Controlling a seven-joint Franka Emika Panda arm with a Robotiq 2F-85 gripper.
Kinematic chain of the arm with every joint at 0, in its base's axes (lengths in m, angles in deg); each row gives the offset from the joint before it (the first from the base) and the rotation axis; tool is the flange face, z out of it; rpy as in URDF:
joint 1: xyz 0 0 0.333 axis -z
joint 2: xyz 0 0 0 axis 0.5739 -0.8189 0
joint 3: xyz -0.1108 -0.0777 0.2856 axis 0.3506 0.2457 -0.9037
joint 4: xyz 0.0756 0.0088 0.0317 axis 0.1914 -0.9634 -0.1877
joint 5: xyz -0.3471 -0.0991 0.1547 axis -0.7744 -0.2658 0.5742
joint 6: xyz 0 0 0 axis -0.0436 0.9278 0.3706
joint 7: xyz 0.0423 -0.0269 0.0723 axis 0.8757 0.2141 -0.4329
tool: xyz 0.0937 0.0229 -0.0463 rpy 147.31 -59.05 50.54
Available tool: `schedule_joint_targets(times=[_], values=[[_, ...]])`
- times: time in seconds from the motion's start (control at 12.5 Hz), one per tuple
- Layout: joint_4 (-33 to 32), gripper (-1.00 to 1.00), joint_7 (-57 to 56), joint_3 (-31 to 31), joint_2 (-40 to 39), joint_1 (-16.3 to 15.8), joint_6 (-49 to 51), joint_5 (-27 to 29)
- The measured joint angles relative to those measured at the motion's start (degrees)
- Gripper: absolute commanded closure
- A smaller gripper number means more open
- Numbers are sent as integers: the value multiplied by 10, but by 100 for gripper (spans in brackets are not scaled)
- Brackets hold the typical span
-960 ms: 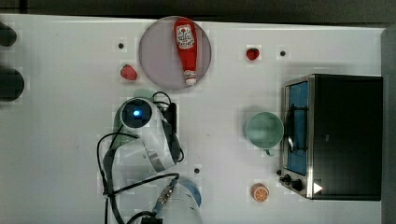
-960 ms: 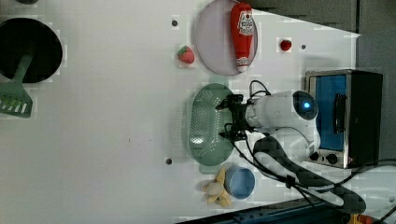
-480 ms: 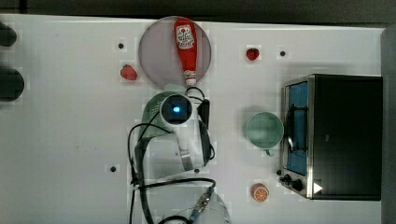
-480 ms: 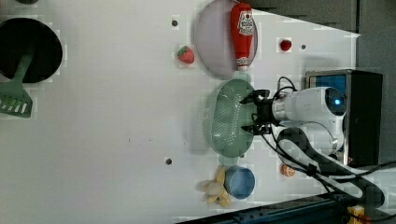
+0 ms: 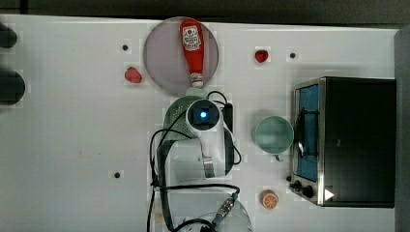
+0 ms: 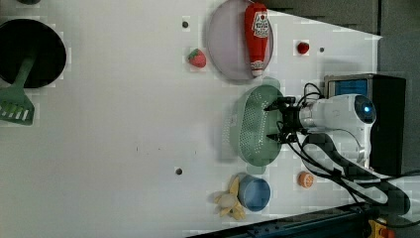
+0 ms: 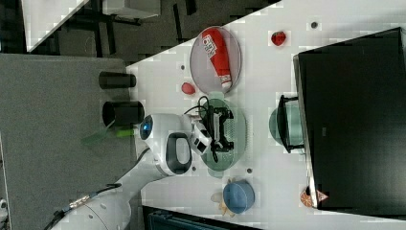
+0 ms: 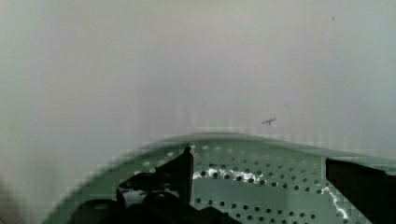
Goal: Drag strainer left to right.
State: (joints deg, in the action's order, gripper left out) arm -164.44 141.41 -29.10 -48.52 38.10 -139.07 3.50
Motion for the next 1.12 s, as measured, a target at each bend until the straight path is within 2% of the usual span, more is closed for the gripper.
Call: schedule_joint_targets(times=[0.32,0.56,1.12], values=[[-3,-100,-40,40,4,-2,-17,-5],[-2,-100,-65,71,3,1,6,1],[-8,-100,-96,91,7,6,-6,-6]])
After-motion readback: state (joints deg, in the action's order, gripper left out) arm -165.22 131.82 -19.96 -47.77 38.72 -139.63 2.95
